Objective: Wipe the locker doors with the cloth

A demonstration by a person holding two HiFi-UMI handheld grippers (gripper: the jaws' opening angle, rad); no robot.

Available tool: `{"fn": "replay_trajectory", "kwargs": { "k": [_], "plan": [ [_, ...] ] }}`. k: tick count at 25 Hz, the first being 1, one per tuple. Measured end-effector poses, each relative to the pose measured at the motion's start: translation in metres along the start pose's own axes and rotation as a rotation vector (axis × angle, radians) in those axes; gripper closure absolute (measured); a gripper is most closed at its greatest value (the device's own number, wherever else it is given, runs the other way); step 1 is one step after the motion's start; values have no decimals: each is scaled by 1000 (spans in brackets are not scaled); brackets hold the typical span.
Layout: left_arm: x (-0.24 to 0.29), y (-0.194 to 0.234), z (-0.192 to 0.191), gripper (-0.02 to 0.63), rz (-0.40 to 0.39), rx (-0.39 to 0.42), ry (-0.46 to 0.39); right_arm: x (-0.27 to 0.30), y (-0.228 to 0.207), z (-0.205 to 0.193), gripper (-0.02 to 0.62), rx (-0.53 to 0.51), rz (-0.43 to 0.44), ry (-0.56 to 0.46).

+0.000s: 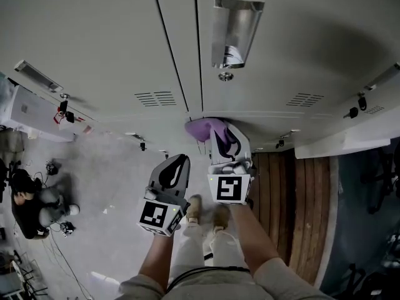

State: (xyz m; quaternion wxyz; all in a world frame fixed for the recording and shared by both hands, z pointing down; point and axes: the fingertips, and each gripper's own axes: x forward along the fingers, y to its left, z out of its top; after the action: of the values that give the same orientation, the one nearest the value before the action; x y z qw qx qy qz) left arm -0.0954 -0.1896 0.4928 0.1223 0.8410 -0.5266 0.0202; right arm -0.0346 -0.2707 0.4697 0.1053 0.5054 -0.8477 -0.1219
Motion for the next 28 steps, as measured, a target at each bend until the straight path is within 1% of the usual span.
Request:
{"fn": "replay_trajectory", "kwargs": {
  "k": [2,5,7,9,11,17,21,25,28],
  "plan": [
    [1,-4,-3,588,-1,0,3,-2,-4,-2,517,7,-4,2],
    [1,-7,-10,588,-4,29,-3,-6,-13,-5,515,5,-5,-4],
    [2,-11,-11,588,2,20,4,-10,-24,-7,515,0,-18,-7],
    [4,-16,-10,588,7,-1,19,-16,-38,-13,515,1,-37,0],
    [7,-21,-12,588,8,-6,26,-22,-53,-19,515,-3,-59,7],
    [13,-37,-22,588,-16,14,27,-44,-101,-44,515,-21,-123,39],
    [18,-48,-19,588,-12,6,33,-57,-131,-54,515,-38,-162,54],
    [21,-59,-25,588,-32,17,33,-68,-160,-62,515,-58,-203,35],
    [20,-64,-28,588,-36,25,34,-78,-180,-68,515,-34,-244,51]
  ]
}}
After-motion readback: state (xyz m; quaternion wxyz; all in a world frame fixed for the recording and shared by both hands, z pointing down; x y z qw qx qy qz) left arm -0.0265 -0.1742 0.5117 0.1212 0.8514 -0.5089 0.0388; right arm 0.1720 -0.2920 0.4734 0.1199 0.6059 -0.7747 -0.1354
